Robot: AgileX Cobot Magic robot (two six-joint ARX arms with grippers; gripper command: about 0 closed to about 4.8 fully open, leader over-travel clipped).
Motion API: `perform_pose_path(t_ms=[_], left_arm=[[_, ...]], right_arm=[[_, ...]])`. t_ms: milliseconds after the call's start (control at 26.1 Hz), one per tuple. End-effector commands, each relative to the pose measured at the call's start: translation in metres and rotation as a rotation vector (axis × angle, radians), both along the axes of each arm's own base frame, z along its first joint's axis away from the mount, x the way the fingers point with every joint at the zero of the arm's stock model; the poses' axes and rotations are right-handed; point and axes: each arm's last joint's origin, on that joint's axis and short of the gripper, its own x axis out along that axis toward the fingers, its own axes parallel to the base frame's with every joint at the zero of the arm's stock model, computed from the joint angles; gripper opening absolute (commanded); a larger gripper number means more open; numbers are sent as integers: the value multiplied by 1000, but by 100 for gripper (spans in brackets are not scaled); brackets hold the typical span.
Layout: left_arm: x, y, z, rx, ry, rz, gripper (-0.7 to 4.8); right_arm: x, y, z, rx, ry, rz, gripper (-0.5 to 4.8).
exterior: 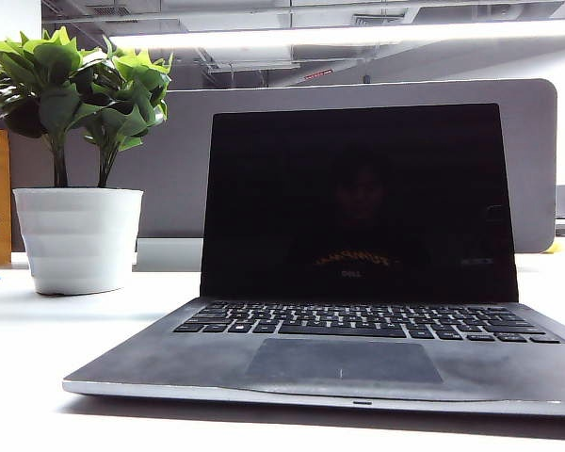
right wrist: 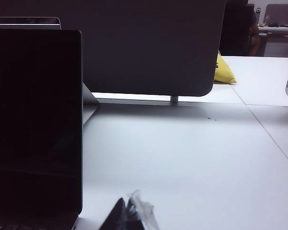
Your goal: Close the laptop lid.
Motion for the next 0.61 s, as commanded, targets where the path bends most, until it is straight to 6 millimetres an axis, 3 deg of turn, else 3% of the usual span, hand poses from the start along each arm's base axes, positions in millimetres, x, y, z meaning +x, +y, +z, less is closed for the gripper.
perform_pose_path(t_ms=[38,384,614], left_arm=[[0,0,2,4,-19,-1,-5],[-1,0,5,3,-45,-3,-5],[-8,-2,31,-55,-328,-83,-5]], right_arm=[[0,0,1,2,-14,4,-1],[0,0,2,2,-26,5,-1],[-2,3,16,32,-168,100,-1]])
